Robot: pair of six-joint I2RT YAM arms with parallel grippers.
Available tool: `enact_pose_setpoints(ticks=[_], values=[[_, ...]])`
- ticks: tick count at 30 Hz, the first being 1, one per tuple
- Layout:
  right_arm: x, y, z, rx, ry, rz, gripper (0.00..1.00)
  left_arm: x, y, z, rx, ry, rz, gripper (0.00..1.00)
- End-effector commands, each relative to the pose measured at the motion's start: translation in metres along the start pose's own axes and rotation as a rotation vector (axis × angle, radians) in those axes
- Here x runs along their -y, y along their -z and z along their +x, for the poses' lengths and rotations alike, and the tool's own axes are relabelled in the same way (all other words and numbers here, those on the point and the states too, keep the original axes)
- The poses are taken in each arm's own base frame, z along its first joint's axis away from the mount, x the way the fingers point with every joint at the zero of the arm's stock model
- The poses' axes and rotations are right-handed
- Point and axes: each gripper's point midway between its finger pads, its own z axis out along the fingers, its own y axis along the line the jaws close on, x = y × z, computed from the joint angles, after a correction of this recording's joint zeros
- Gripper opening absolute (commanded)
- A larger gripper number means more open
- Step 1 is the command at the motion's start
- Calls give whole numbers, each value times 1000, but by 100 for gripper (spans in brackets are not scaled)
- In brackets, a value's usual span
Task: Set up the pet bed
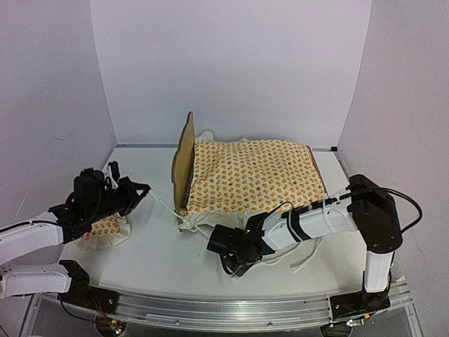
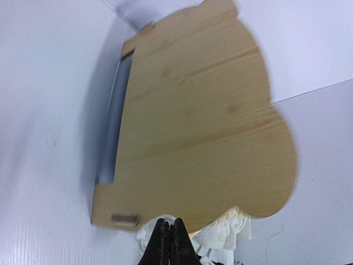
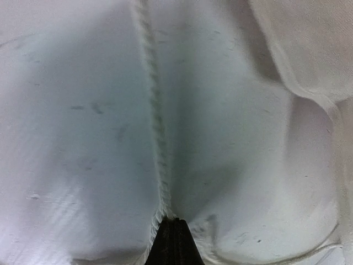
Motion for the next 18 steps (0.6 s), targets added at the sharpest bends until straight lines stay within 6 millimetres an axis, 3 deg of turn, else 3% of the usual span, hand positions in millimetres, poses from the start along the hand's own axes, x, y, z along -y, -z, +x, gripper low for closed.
enact_pose_setpoints(ticks=[1,5,11,14,18], values=[[28,-4,8,6,-40,75,0,55,37,-78,264,-290,-77,0],[33,-12,13,-6,-50,86,0,94,59,-114,368,-419,-109,0],[39,-17,21,-21,-60,111,0,99,89,-150,498,-519,-283,0],[36,-16,18,-15,-56,84,0,82,81,-137,435,-502,-309,0],[-2,-7,1,41,-5,-132,0,34,58,-92,270,-388,-304,0]])
